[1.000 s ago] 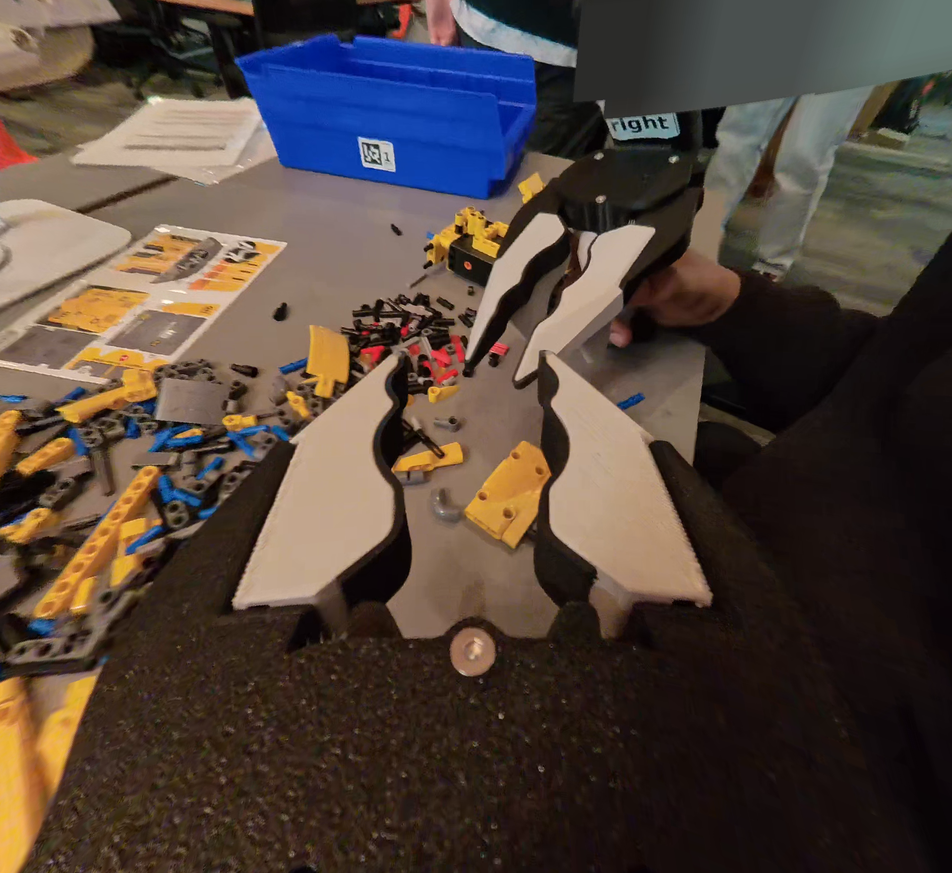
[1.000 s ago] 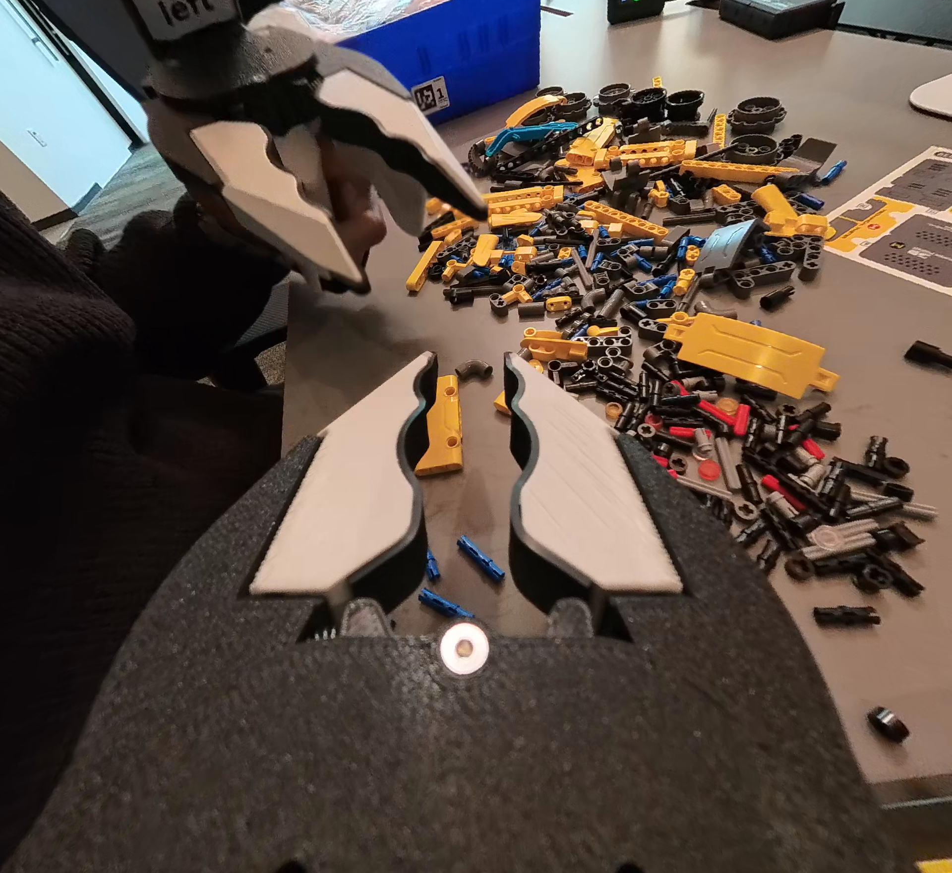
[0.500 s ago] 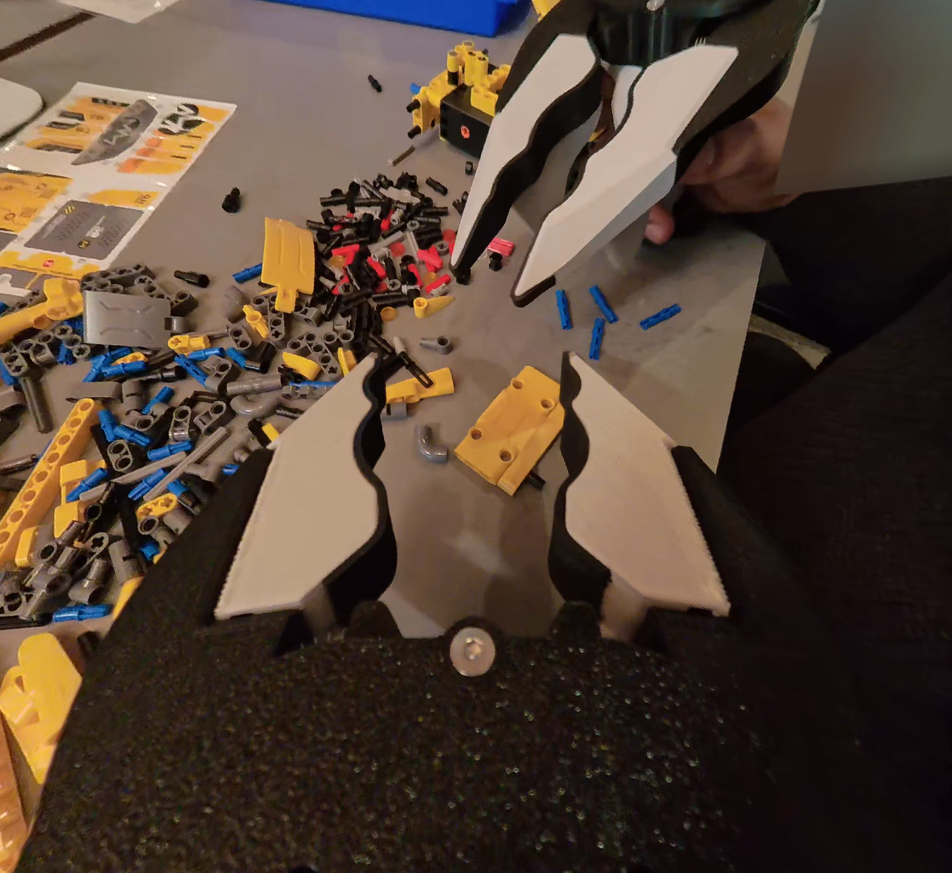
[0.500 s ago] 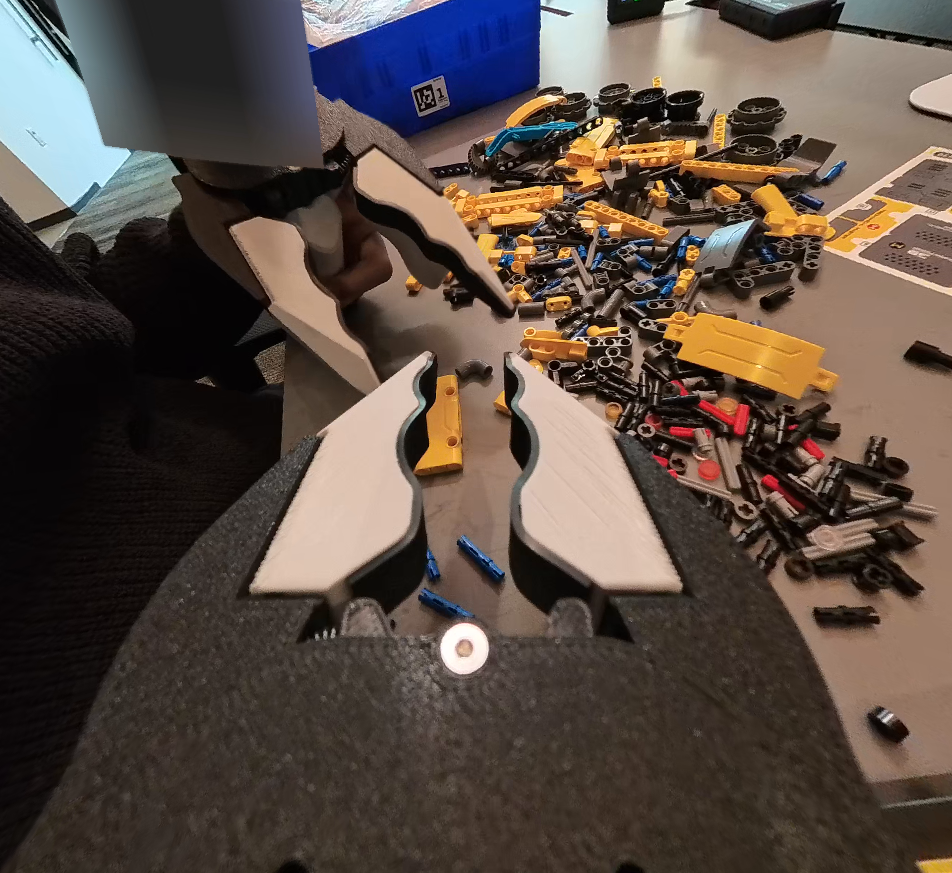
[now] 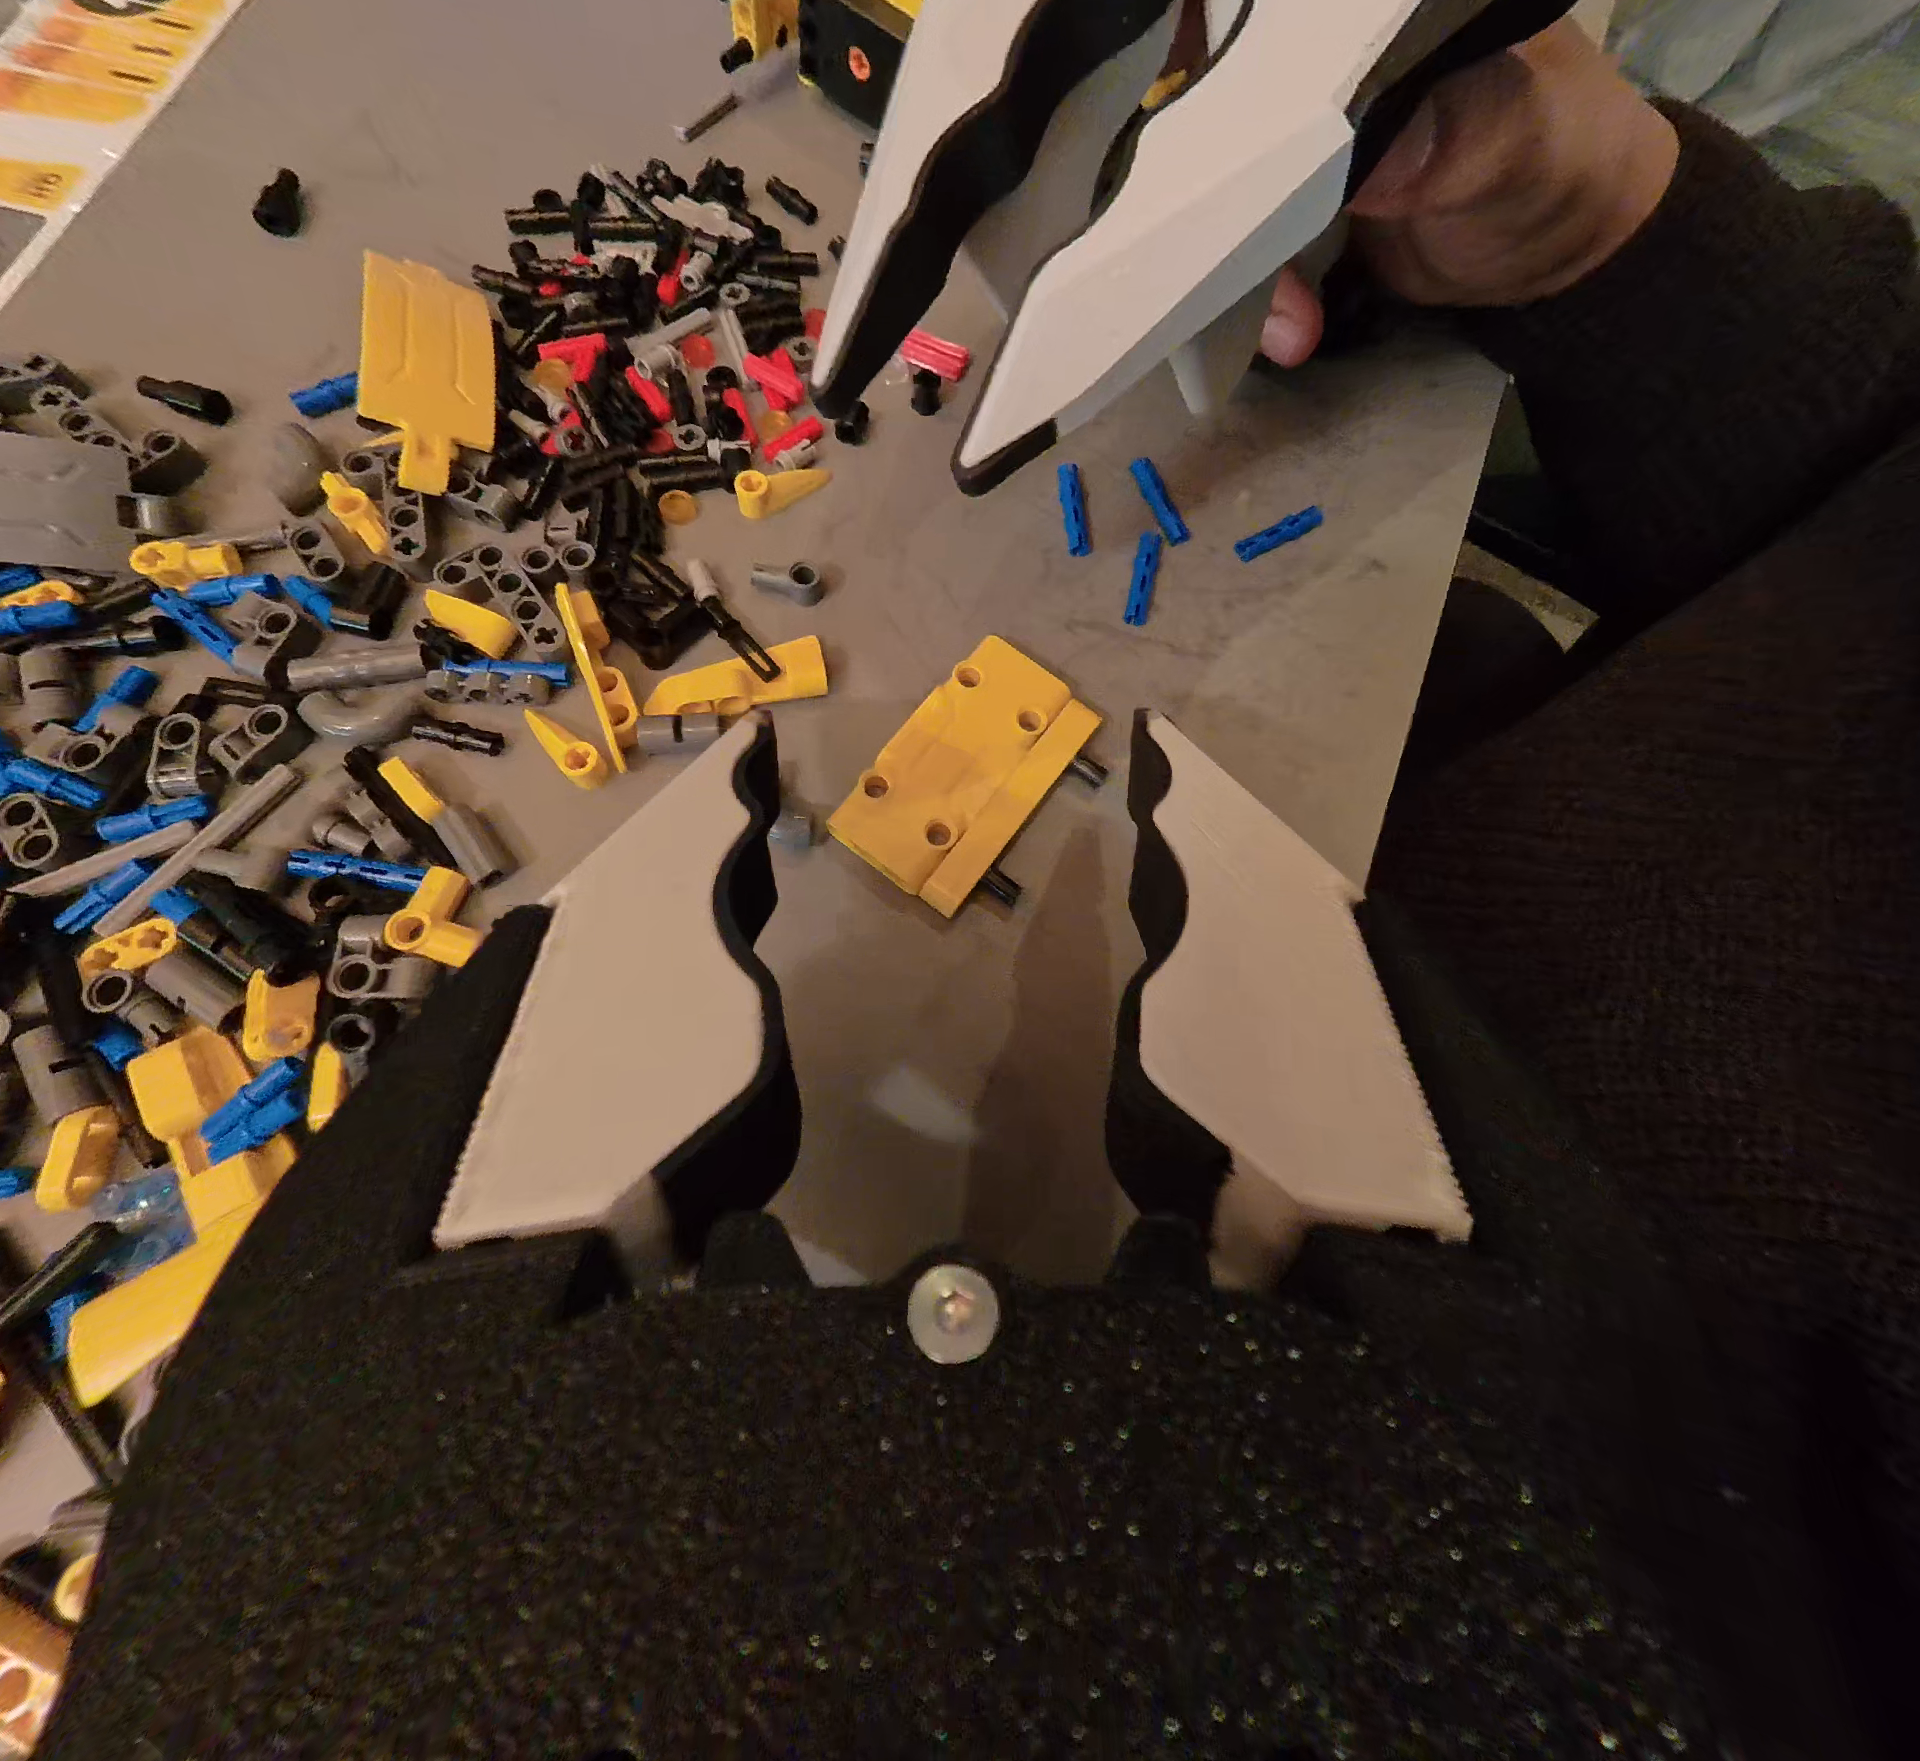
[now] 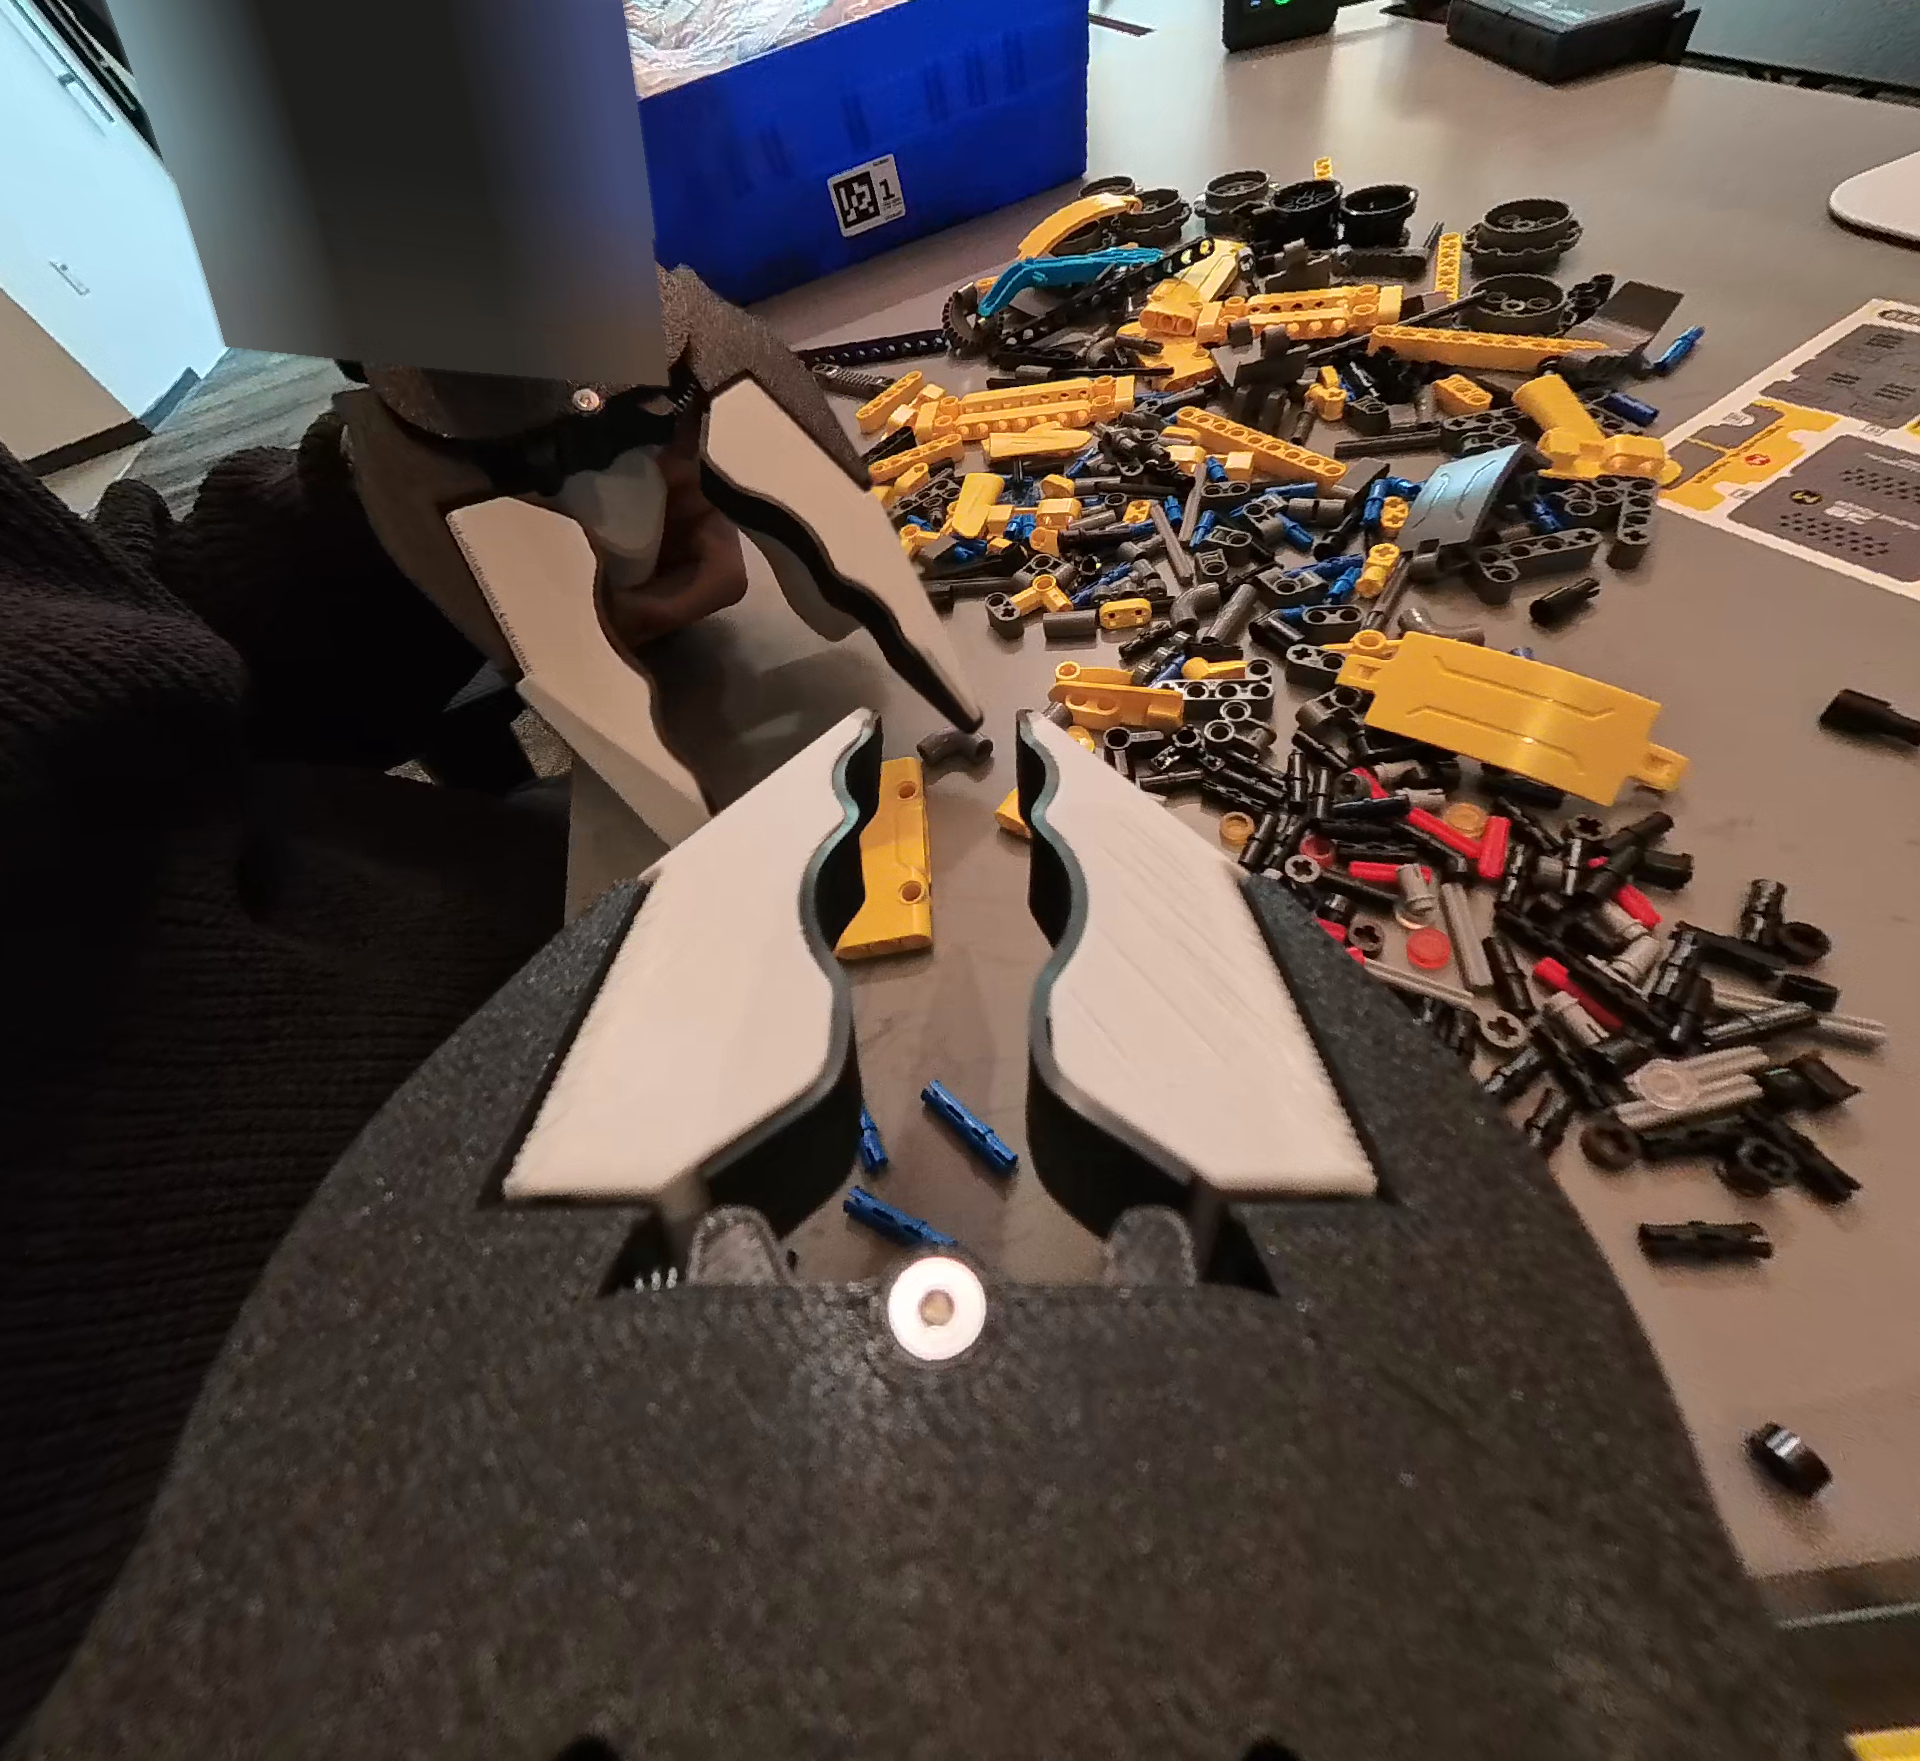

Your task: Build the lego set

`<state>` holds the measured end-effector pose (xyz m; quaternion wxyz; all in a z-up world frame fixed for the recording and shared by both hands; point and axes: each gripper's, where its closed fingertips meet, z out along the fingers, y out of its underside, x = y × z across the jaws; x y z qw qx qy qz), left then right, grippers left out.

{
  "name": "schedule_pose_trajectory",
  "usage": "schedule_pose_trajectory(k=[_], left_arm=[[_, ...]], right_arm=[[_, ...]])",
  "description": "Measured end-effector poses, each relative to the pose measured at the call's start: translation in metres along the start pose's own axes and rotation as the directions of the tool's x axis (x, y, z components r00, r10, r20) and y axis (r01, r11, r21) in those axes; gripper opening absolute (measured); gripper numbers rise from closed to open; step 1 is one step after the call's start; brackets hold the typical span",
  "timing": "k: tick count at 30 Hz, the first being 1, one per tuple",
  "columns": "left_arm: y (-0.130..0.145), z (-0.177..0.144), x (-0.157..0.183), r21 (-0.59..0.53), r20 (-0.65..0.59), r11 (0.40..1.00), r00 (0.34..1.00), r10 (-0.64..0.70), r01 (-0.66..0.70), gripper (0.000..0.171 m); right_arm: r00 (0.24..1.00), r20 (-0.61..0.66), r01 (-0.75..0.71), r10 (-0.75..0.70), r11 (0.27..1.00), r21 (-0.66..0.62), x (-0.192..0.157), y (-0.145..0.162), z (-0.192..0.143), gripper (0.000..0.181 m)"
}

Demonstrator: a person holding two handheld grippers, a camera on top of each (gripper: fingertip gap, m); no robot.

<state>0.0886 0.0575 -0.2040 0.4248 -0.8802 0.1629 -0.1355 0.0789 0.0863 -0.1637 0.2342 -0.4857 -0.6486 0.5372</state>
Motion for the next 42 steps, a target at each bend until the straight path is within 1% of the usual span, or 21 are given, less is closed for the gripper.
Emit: schedule_pose_trajectory(k=[3, 6, 8, 12, 15, 18, 20, 22, 26, 28, 30, 31, 32, 33, 36, 39, 42], left_arm=[[0.004, 0.001, 0.007, -0.024, -0.021, 1.000, 1.000, 0.006, -0.006, 0.068], [0.011, 0.003, 0.017, -0.062, -0.066, 0.998, 0.998, -0.017, 0.013, 0.068], [0.011, 0.001, 0.026, -0.062, -0.105, 0.998, 0.994, -0.029, 0.023, 0.067], [0.013, -0.003, 0.049, -0.058, -0.222, 0.998, 0.974, -0.045, 0.033, 0.067], [0.007, -0.008, 0.058, -0.017, -0.257, 1.000, 0.966, -0.022, 0.018, 0.068], [-0.005, -0.010, 0.043, 0.050, -0.192, 0.998, 0.981, -0.038, 0.048, 0.067], [-0.006, -0.009, 0.028, 0.056, -0.133, 0.996, 0.989, -0.066, 0.074, 0.067], [-0.004, -0.007, 0.024, 0.040, -0.124, 0.994, 0.987, -0.099, 0.104, 0.067], [0.004, -0.001, 0.025, -0.012, -0.085, 0.997, 0.994, -0.074, 0.073, 0.067], [0.009, 0.003, 0.029, -0.051, -0.075, 0.998, 0.996, -0.048, 0.044, 0.066], [0.013, 0.006, 0.030, -0.080, -0.055, 0.996, 0.998, -0.033, 0.028, 0.064], [0.015, 0.007, 0.027, -0.087, -0.029, 0.996, 0.999, -0.031, 0.028, 0.061], [0.015, 0.007, 0.023, -0.091, 0.008, 0.995, 0.999, -0.032, 0.032, 0.054], [0.016, 0.007, 0.019, -0.093, 0.034, 0.995, 0.999, -0.034, 0.037, 0.052], [0.019, 0.003, 0.021, -0.082, 0.038, 0.995, 0.998, -0.055, 0.058, 0.049], [0.022, 0.001, 0.022, -0.079, 0.055, 0.994, 0.996, -0.074, 0.078, 0.036], [0.022, 0.001, 0.021, -0.063, 0.088, 0.993, 0.992, -0.093, 0.099, 0.035]], right_arm=[[1.000, 0.000, 0.000, 0.000, 1.000, 0.001, 0.000, 0.000, 0.000, 0.026], [1.000, -0.001, 0.001, -0.001, 1.000, 0.001, 0.000, 0.000, 0.000, 0.026], [1.000, -0.002, 0.002, -0.002, 1.000, 0.001, 0.000, 0.000, 0.000, 0.026], [1.000, -0.004, 0.010, -0.010, 1.000, 0.004, 0.000, -0.001, 0.000, 0.026], [0.999, -0.021, 0.043, -0.042, 0.998, 0.055, -0.001, -0.008, -0.006, 0.025], [0.995, -0.080, 0.081, -0.067, 0.978, 0.192, 0.004, -0.029, -0.023, 0.024], [0.992, -0.108, 0.088, -0.059, 0.952, 0.294, 0.006, -0.045, -0.039, 0.023], [0.986, -0.155, 0.112, -0.056, 0.917, 0.384, 0.010, -0.058, -0.057, 0.023], [0.963, -0.262, 0.210, -0.067, 0.795, 0.569, 0.009, -0.083, -0.100, 0.022], [0.956, -0.289, 0.237, -0.060, 0.740, 0.630, 0.008, -0.090, -0.117, 0.022], [0.952, -0.302, 0.251, -0.052, 0.696, 0.673, 0.007, -0.094, -0.132, 0.022], [0.952, -0.303, 0.254, -0.050, 0.683, 0.685, 0.007, -0.094, -0.137, 0.022], [0.951, -0.304, 0.255, -0.049, 0.677, 0.690, 0.007, -0.094, -0.141, 0.022], [0.950, -0.307, 0.257, -0.046, 0.673, 0.694, 0.009, -0.094, -0.144, 0.022], [0.951, -0.309, 0.245, -0.021, 0.665, 0.705, 0.014, -0.093, -0.151, 0.022], [0.961, -0.277, 0.206, 0.005, 0.654, 0.728, 0.016, -0.093, -0.153, 0.022], [0.967, -0.253, 0.174, 0.033, 0.643, 0.746, 0.019, -0.093, -0.156, 0.022]])
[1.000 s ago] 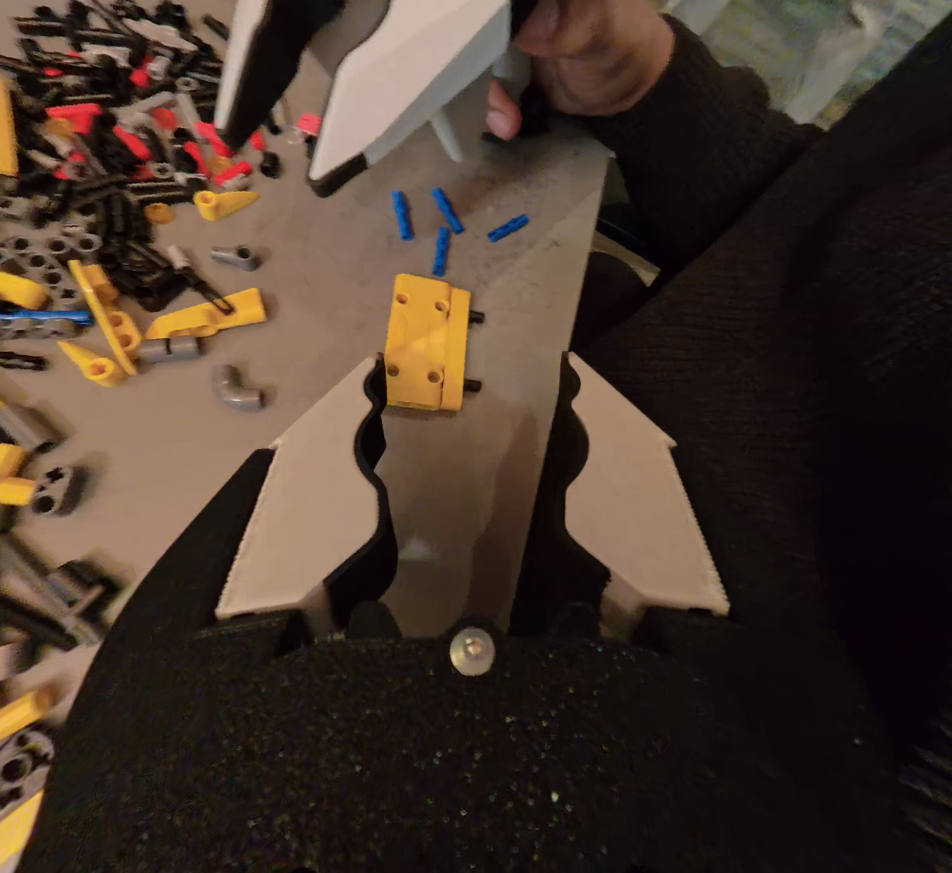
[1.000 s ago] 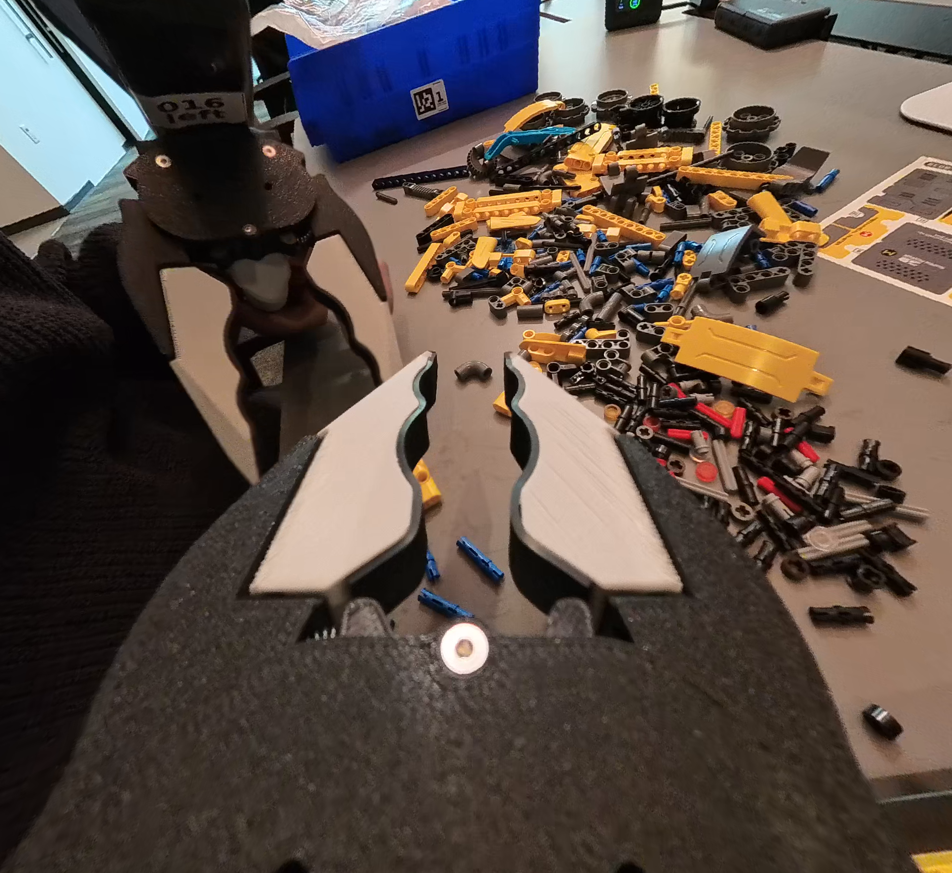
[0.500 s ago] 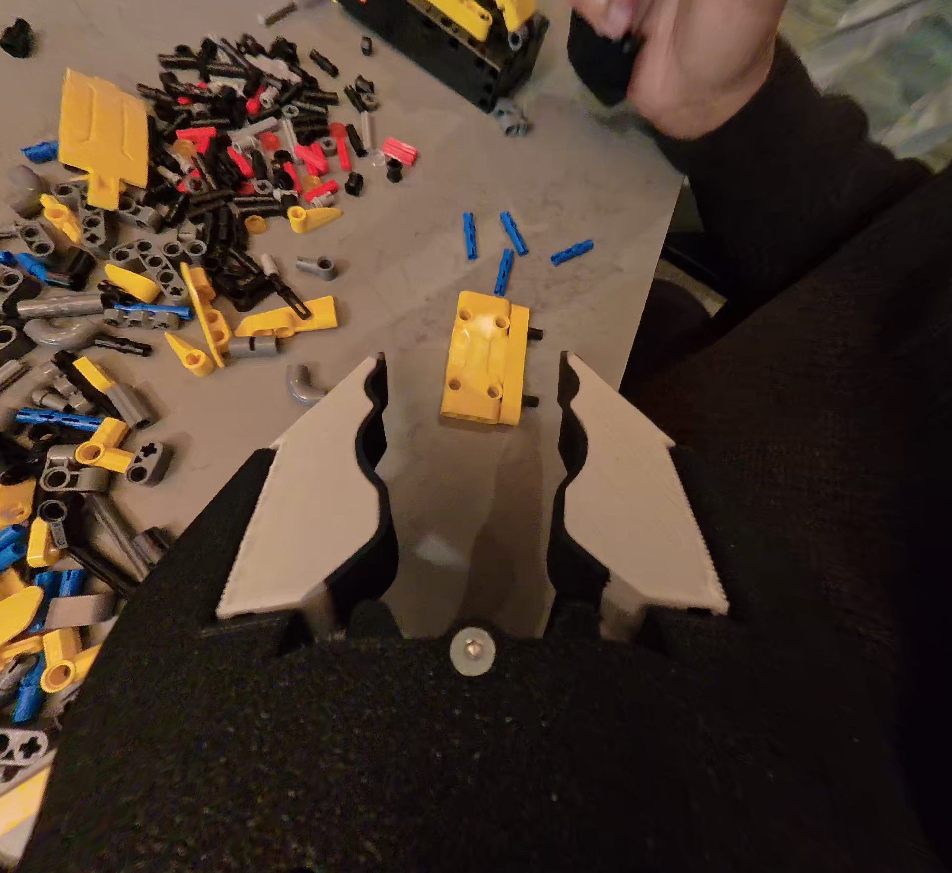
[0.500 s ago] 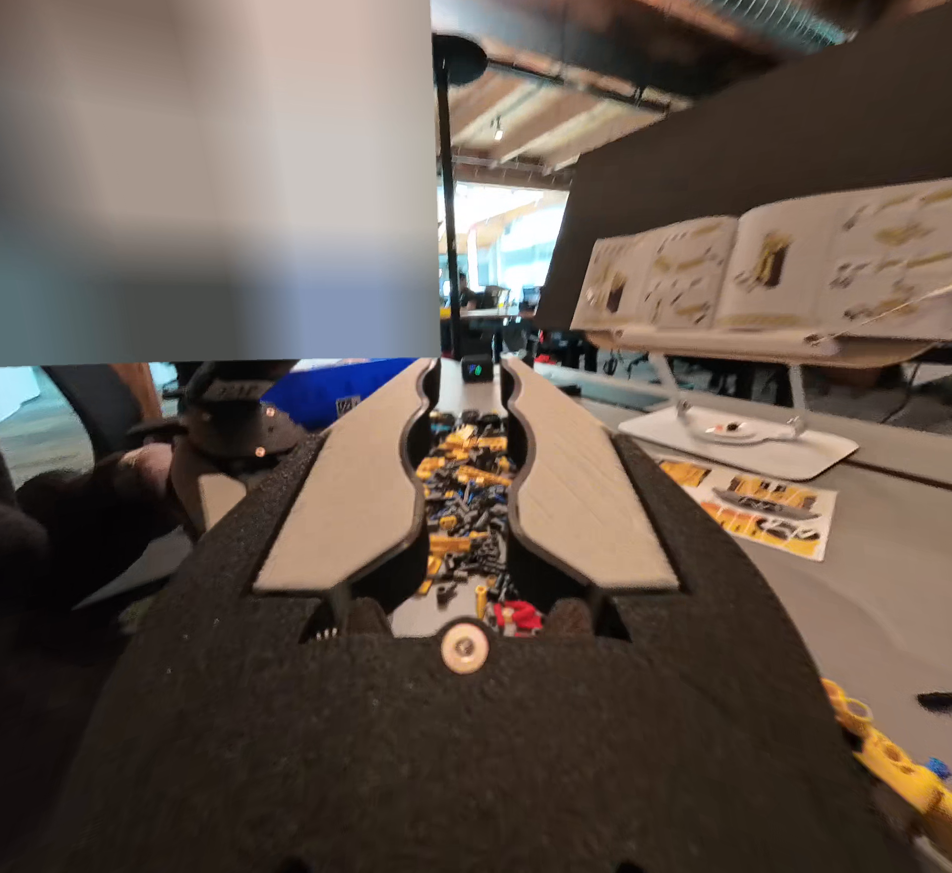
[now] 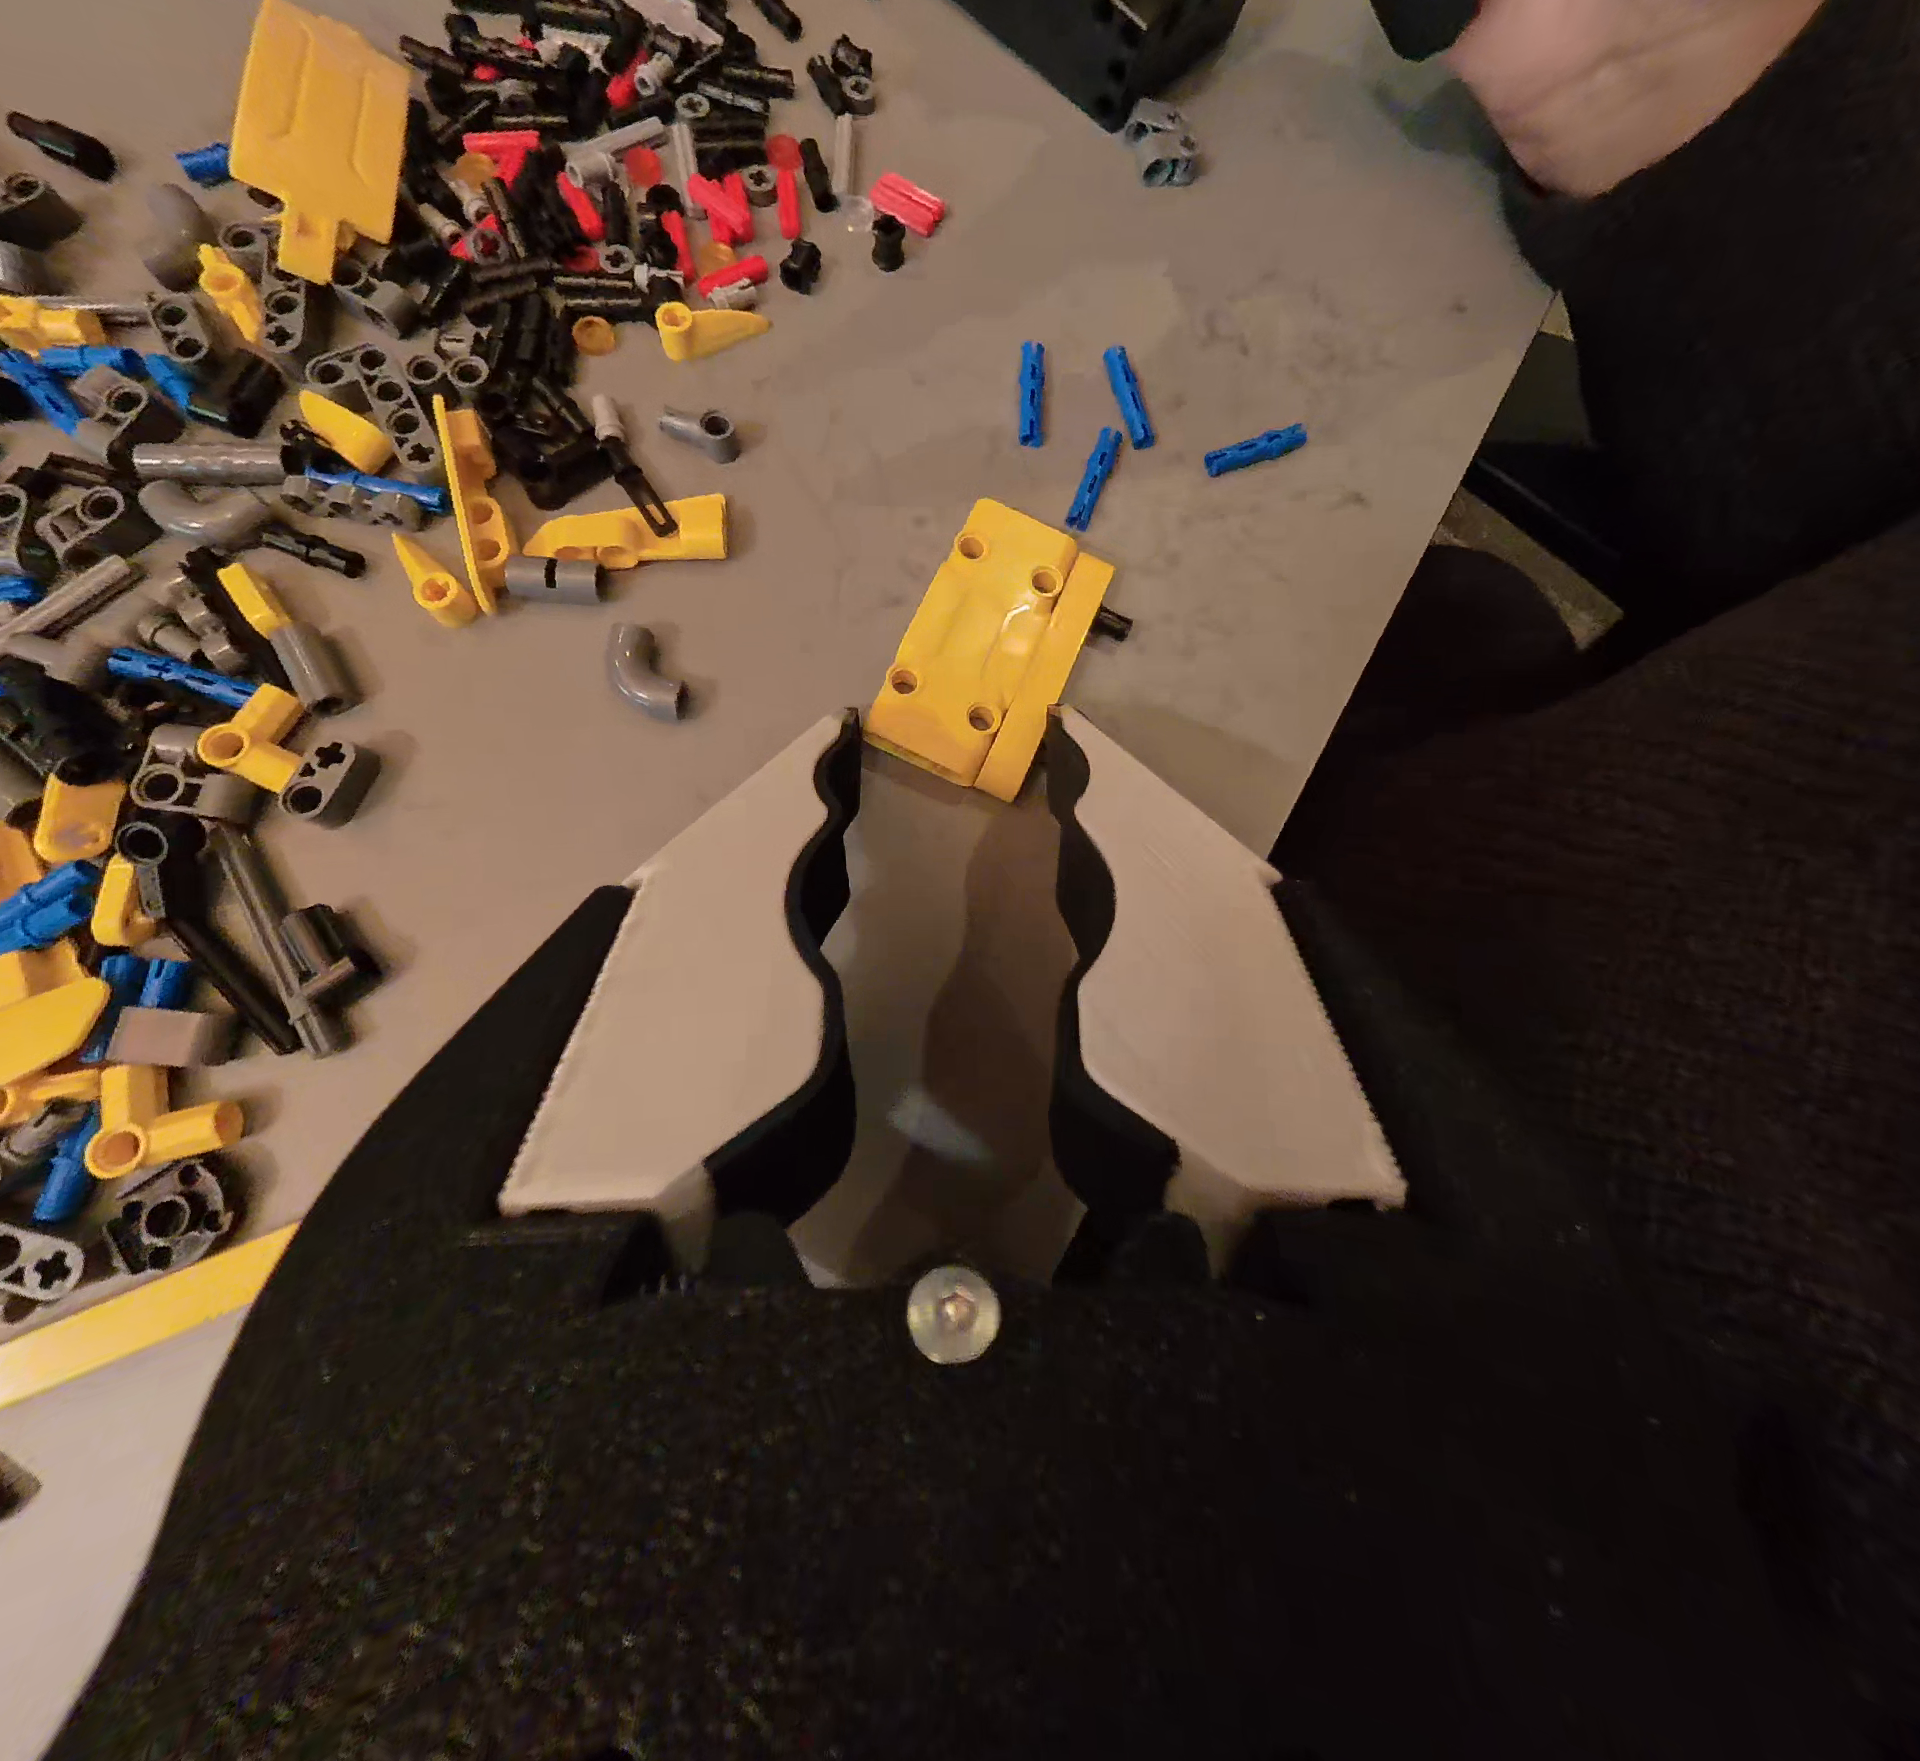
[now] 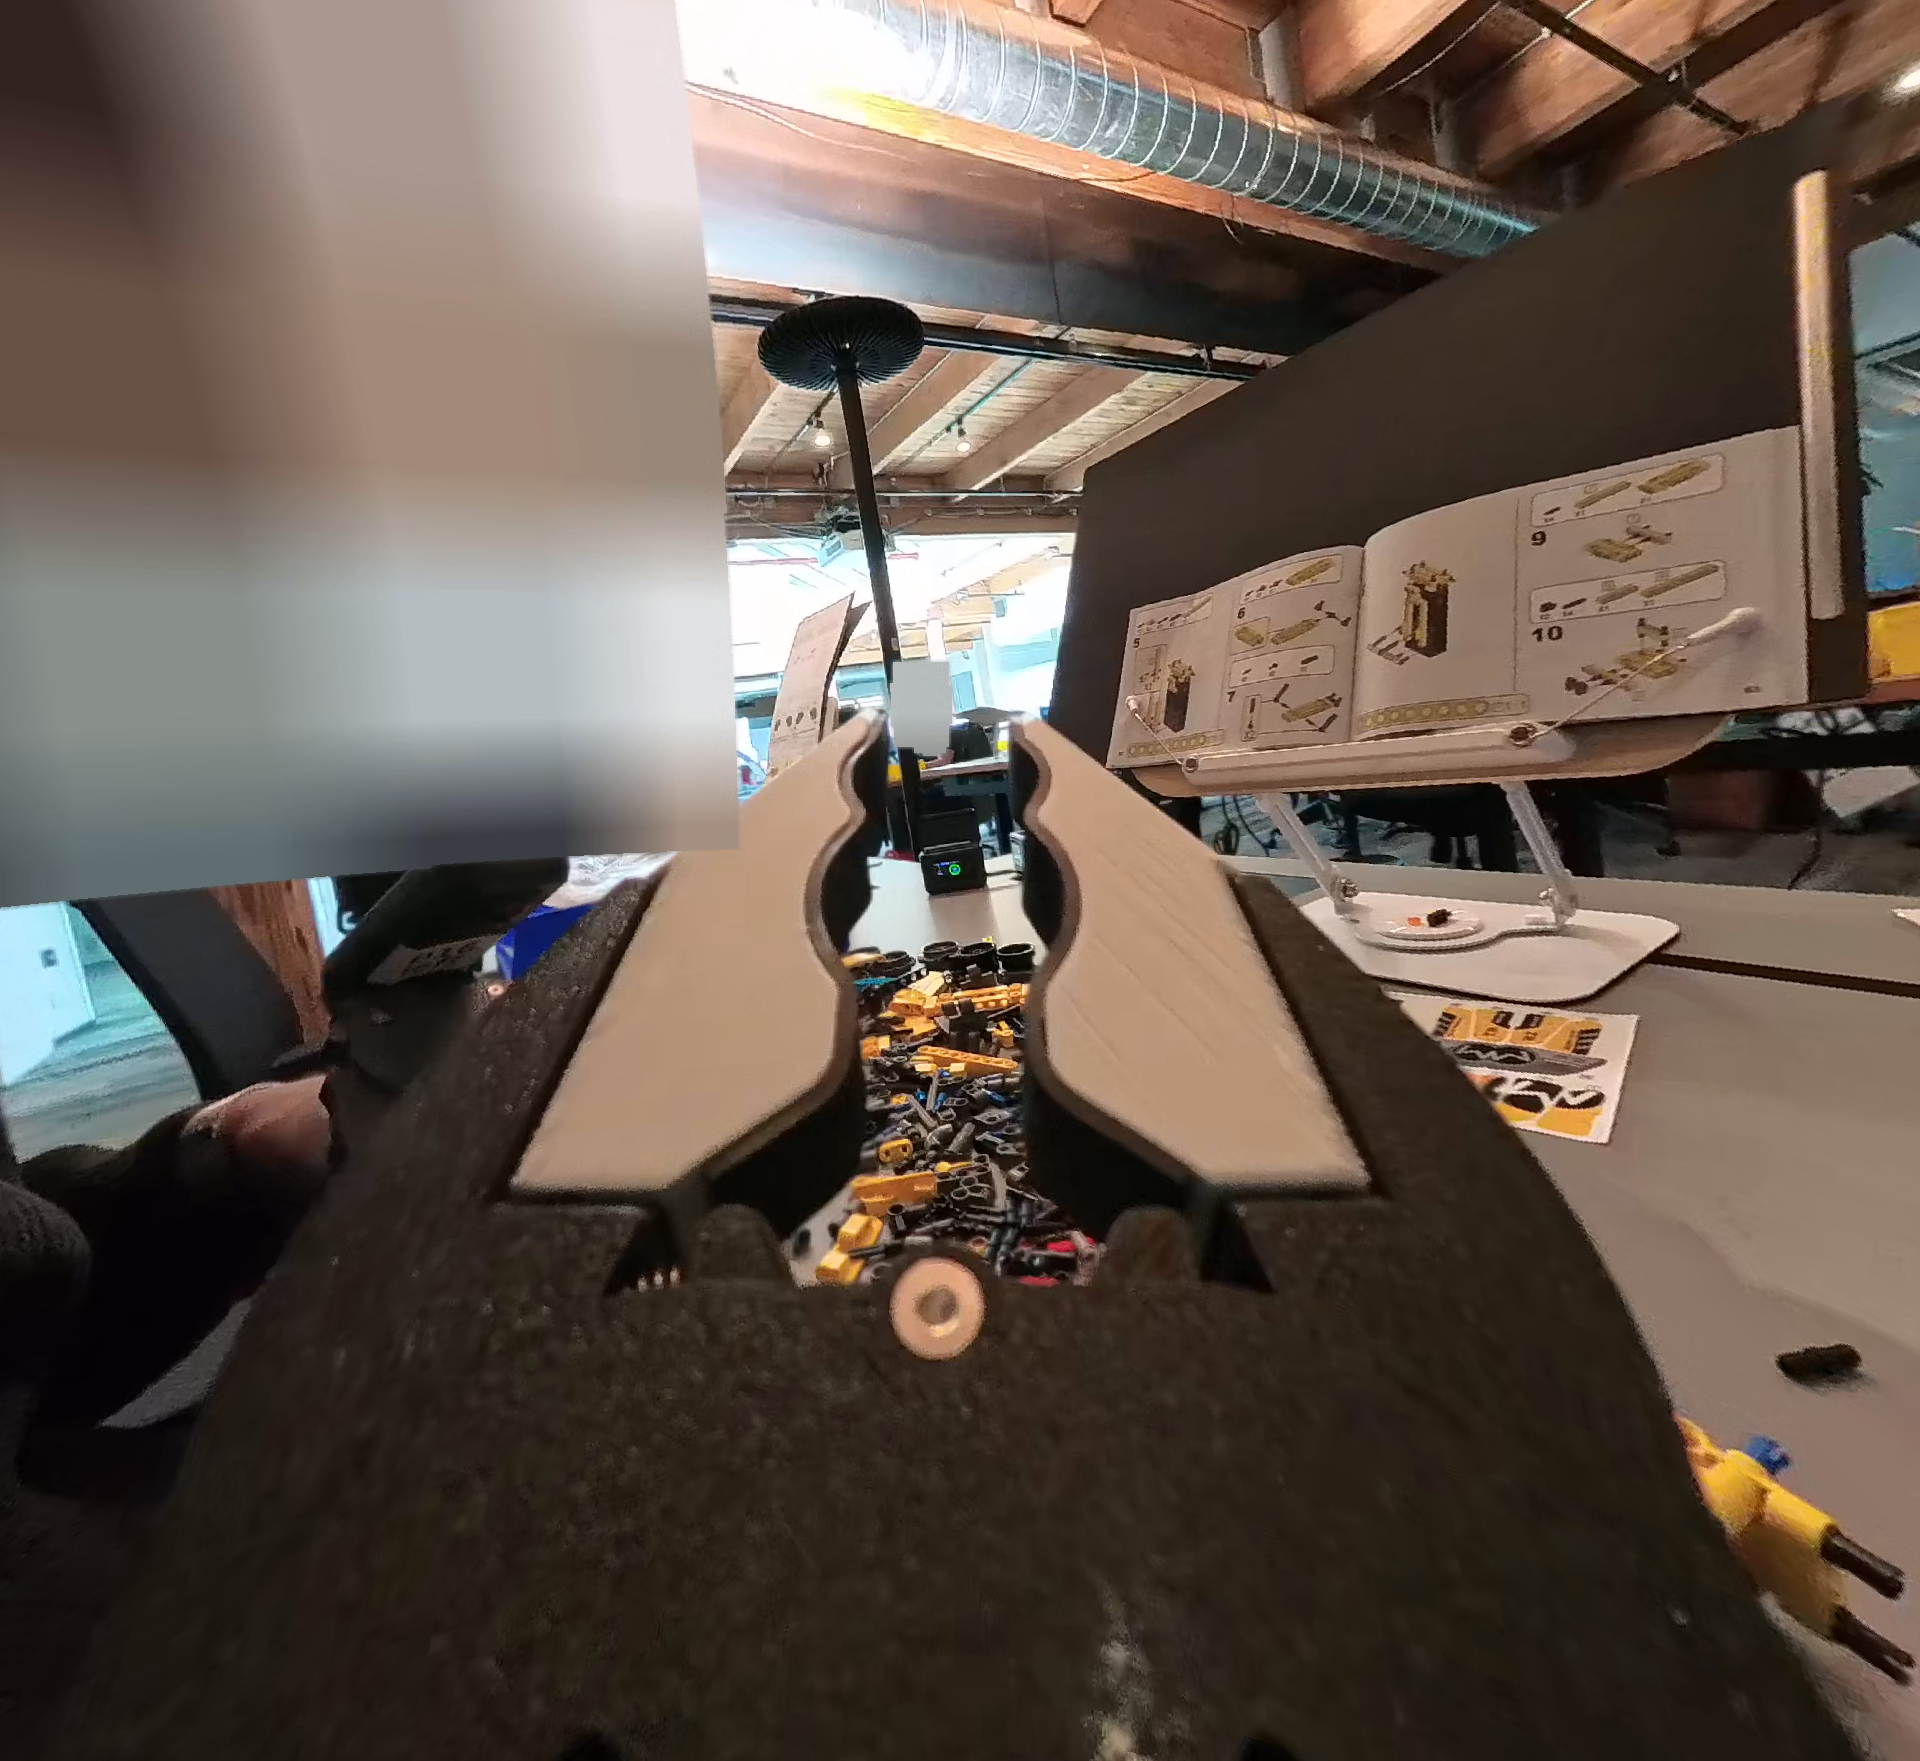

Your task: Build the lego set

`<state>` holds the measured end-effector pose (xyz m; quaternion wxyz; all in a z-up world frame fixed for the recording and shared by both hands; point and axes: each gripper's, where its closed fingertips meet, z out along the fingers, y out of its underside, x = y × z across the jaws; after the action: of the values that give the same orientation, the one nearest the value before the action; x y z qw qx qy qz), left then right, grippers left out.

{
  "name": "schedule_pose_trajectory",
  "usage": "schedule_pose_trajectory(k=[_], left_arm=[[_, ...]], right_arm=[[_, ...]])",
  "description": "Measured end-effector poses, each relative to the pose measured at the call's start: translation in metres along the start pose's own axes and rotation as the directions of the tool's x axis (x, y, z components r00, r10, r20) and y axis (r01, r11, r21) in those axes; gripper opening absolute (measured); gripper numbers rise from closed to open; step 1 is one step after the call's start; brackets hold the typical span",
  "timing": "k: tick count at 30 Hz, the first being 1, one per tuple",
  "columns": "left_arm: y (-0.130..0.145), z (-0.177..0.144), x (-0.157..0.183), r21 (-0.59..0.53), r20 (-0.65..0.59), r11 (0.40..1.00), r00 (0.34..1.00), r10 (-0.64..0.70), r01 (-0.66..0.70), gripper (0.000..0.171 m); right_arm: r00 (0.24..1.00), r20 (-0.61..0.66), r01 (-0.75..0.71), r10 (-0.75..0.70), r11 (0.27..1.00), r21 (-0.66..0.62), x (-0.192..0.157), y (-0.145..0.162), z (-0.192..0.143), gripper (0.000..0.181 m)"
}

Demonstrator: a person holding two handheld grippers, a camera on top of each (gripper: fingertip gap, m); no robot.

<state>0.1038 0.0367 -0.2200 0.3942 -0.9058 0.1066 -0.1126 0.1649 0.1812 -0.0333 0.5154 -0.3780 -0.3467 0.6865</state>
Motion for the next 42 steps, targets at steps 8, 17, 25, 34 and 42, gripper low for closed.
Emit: schedule_pose_trajectory(k=[8, 17, 25, 34, 42], left_arm=[[0.006, -0.011, -0.021, 0.007, 0.065, 0.993, 0.991, -0.121, 0.121, 0.035], [0.011, -0.017, -0.009, -0.029, 0.022, 0.991, 0.992, -0.128, 0.128, 0.035], [-0.001, -0.024, 0.001, 0.024, -0.070, 0.988, 0.986, -0.153, 0.155, 0.036], [0.000, -0.011, -0.016, 0.029, -0.025, 0.983, 0.983, -0.183, 0.184, 0.050], [0.002, -0.007, -0.013, 0.007, 0.014, 0.996, 0.996, -0.086, 0.086, 0.049]], right_arm=[[0.995, -0.066, -0.079, 0.077, 0.996, -0.039, 0.017, 0.012, 0.001, 0.022], [1.000, -0.022, 0.001, -0.005, 0.989, -0.149, 0.000, 0.031, 0.012, 0.022], [1.000, -0.014, 0.000, -0.002, 0.988, -0.157, -0.001, 0.033, 0.014, 0.022], [1.000, 0.000, -0.008, 0.008, 0.987, -0.162, -0.003, 0.034, 0.015, 0.022], [0.999, 0.011, -0.036, 0.038, 0.993, -0.114, -0.003, 0.026, 0.012, 0.022]])
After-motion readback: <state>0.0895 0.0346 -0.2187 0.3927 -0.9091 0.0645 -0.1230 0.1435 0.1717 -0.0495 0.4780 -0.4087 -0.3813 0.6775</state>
